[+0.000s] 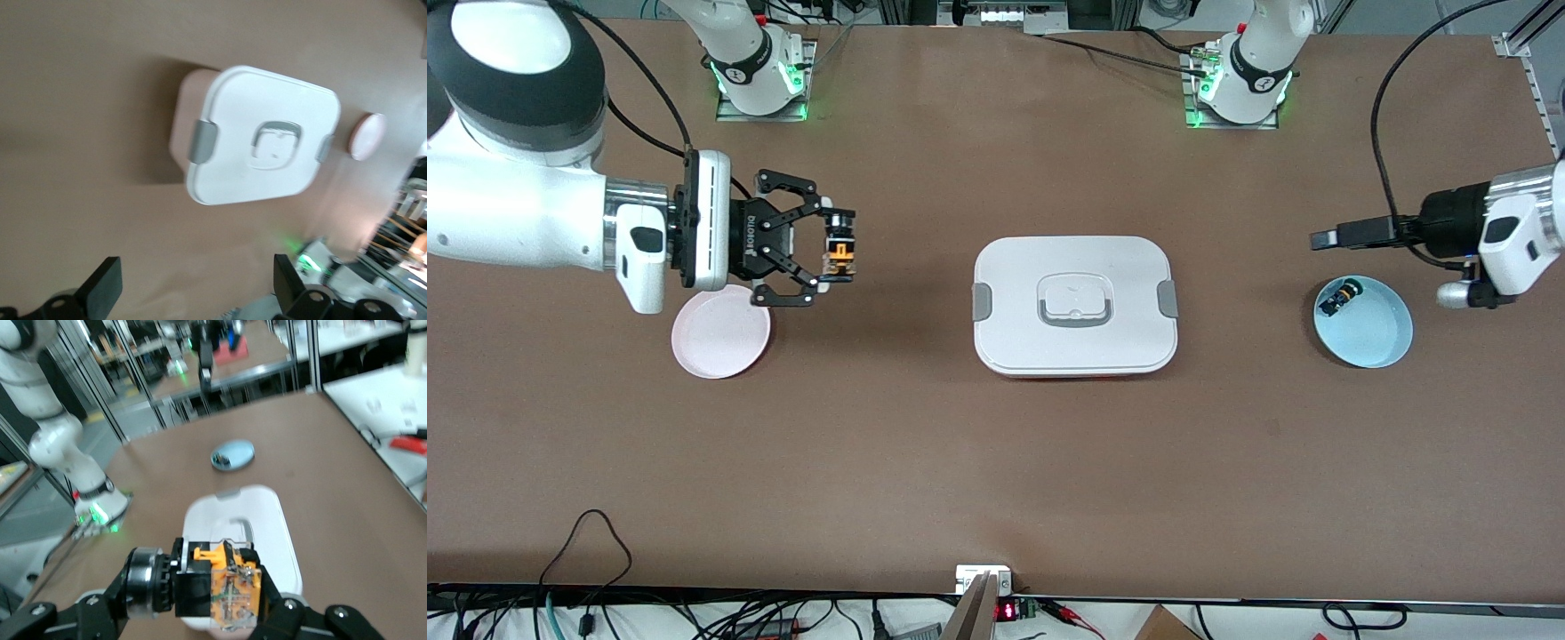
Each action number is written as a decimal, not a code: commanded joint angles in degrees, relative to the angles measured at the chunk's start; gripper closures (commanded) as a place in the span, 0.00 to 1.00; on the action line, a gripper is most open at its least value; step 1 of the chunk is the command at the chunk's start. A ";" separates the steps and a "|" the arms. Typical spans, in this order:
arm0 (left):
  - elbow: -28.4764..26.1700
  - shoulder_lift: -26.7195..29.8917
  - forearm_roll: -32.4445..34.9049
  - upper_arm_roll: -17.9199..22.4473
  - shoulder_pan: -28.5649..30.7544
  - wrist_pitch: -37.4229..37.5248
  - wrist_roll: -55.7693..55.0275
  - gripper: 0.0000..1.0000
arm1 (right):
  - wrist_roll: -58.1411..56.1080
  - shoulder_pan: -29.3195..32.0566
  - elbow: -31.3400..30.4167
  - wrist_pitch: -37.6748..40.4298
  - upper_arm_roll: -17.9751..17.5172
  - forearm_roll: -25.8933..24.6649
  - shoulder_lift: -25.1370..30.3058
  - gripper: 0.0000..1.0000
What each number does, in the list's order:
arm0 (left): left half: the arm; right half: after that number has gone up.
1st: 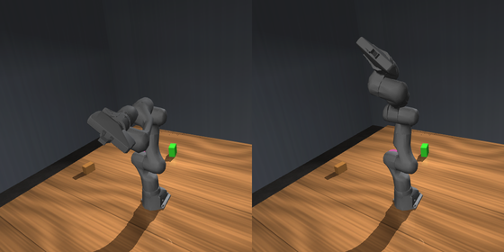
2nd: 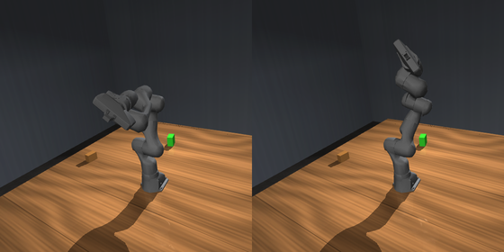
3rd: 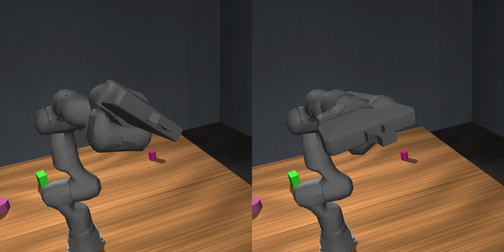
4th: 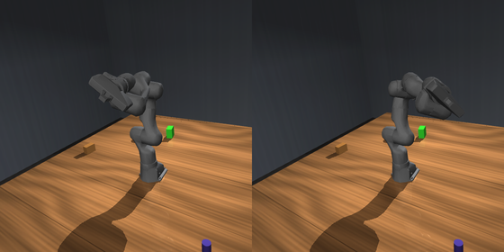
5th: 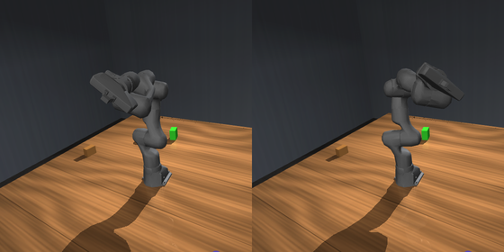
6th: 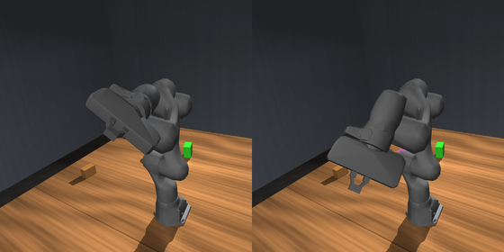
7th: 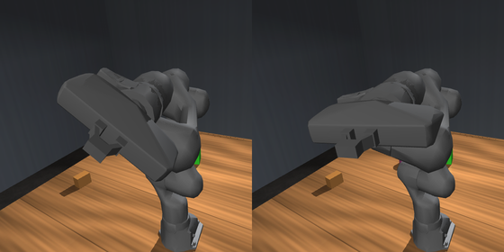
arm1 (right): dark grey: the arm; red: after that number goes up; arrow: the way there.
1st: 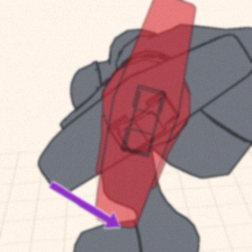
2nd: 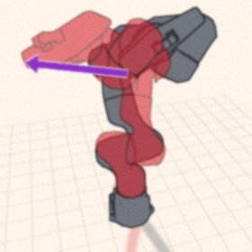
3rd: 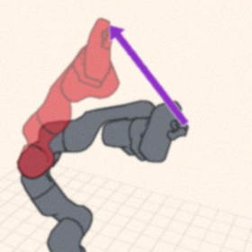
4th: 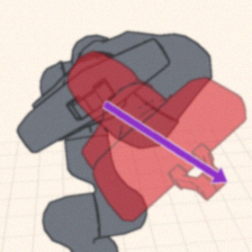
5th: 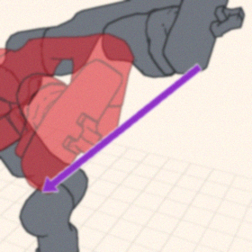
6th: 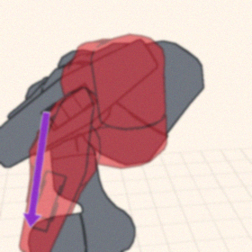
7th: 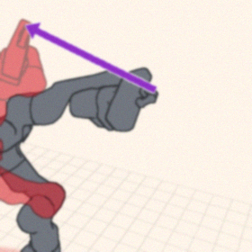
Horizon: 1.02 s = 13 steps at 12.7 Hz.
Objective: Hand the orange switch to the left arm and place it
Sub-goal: 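Carry the switch over the box with the right gripper while the left gripper approaches, then close the left gripper on the switch held by the right gripper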
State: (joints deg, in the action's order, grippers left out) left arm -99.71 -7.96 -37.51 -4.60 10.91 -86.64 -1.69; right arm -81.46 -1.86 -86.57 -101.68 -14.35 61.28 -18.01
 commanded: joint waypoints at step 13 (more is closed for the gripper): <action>-14.20 0.14 -60.65 -17.19 -10.29 -27.60 1.51 0.00 | -14.87 -13.96 -2.20 -18.90 -0.07 30.83 -6.87 0.71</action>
State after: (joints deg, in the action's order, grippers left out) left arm -113.66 -8.95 -95.35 -21.23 1.16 -111.94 -1.12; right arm -95.09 -14.99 -88.73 -118.95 -14.58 89.69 -25.02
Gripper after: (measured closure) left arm 0.000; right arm 0.269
